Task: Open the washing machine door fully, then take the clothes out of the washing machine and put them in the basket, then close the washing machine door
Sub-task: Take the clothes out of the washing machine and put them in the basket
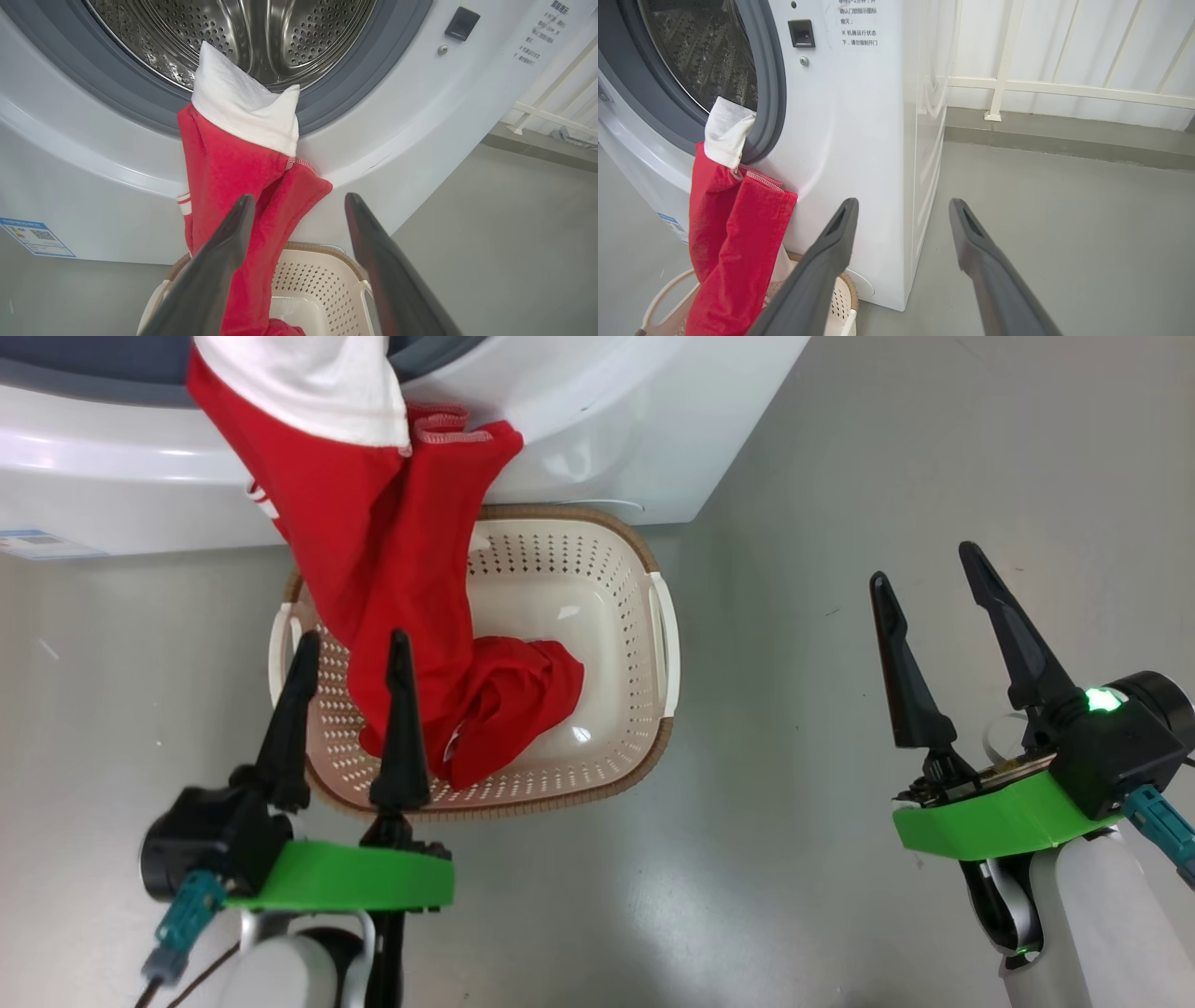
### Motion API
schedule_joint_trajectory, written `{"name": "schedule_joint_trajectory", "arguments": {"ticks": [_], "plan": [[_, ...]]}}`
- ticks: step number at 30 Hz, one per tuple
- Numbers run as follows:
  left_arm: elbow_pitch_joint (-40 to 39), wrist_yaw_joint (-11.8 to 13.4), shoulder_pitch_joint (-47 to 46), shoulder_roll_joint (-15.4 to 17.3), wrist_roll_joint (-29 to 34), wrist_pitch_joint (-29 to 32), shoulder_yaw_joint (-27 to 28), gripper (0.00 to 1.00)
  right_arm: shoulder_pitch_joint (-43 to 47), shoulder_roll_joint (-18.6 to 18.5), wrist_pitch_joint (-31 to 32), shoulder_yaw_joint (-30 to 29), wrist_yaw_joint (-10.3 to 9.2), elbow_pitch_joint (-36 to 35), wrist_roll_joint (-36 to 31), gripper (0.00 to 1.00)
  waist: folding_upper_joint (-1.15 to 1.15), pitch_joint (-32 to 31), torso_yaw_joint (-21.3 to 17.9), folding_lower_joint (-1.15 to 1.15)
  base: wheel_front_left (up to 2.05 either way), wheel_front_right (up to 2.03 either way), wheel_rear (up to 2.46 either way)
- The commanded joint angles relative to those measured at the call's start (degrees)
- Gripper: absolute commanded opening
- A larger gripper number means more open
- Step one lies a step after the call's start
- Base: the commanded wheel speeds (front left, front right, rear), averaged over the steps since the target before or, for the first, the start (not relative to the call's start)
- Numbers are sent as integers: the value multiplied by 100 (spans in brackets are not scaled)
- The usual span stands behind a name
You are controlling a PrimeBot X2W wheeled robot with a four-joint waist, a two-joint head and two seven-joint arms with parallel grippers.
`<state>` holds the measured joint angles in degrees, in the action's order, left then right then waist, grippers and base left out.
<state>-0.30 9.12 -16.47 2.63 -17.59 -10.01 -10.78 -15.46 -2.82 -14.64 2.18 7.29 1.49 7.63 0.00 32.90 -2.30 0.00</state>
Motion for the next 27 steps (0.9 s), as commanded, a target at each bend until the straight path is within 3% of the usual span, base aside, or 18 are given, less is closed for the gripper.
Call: {"name": "schedule_joint_trajectory", "arguments": {"ticks": [1,12,27], "plan": [[-263,60,167,55,57,42,130,100,96,-6,-36,124,20,-134,68,100,0,3,-6,0,0,0,0],[-891,260,443,101,74,311,105,100,48,-6,-36,144,20,-127,72,100,0,10,-18,0,0,0,0],[-407,177,-40,203,39,262,115,100,30,-6,-36,165,20,-133,95,100,0,36,-53,0,0,0,0]]}}
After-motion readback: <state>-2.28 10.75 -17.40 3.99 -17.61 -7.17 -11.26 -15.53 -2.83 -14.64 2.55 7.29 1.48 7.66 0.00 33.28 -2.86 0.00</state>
